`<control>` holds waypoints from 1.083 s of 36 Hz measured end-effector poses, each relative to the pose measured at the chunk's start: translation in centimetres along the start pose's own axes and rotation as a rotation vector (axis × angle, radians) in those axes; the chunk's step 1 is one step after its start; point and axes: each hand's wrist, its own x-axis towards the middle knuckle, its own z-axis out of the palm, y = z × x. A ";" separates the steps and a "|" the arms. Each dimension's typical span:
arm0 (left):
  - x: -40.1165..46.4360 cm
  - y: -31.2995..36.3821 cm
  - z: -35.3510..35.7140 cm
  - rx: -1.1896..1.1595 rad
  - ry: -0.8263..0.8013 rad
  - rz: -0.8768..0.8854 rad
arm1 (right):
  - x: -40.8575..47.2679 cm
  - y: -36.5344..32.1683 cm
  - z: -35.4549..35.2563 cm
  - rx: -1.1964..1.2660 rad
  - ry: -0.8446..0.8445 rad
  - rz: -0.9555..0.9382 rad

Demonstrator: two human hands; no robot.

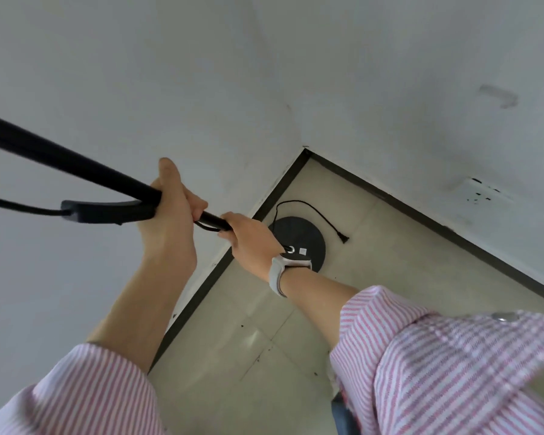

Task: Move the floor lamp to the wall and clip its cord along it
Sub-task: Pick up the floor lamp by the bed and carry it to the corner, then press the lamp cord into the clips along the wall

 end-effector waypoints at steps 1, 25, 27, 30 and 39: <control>0.2 -0.3 0.1 0.003 0.000 -0.004 | 0.0 0.3 0.1 -0.006 -0.008 0.005; 1.2 -3.6 -0.3 0.010 -0.112 -0.007 | 0.6 2.4 1.5 -0.069 0.003 0.030; 1.3 -3.7 -0.6 0.013 -0.135 -0.003 | 0.7 2.2 1.5 -0.073 -0.007 0.047; 1.3 -3.5 -1.5 0.084 -0.166 0.005 | 0.4 1.9 1.5 -0.089 -0.013 0.080; -1.5 -2.1 -4.2 0.048 -0.225 -0.208 | -4.0 -0.1 -0.8 -0.131 -0.059 0.108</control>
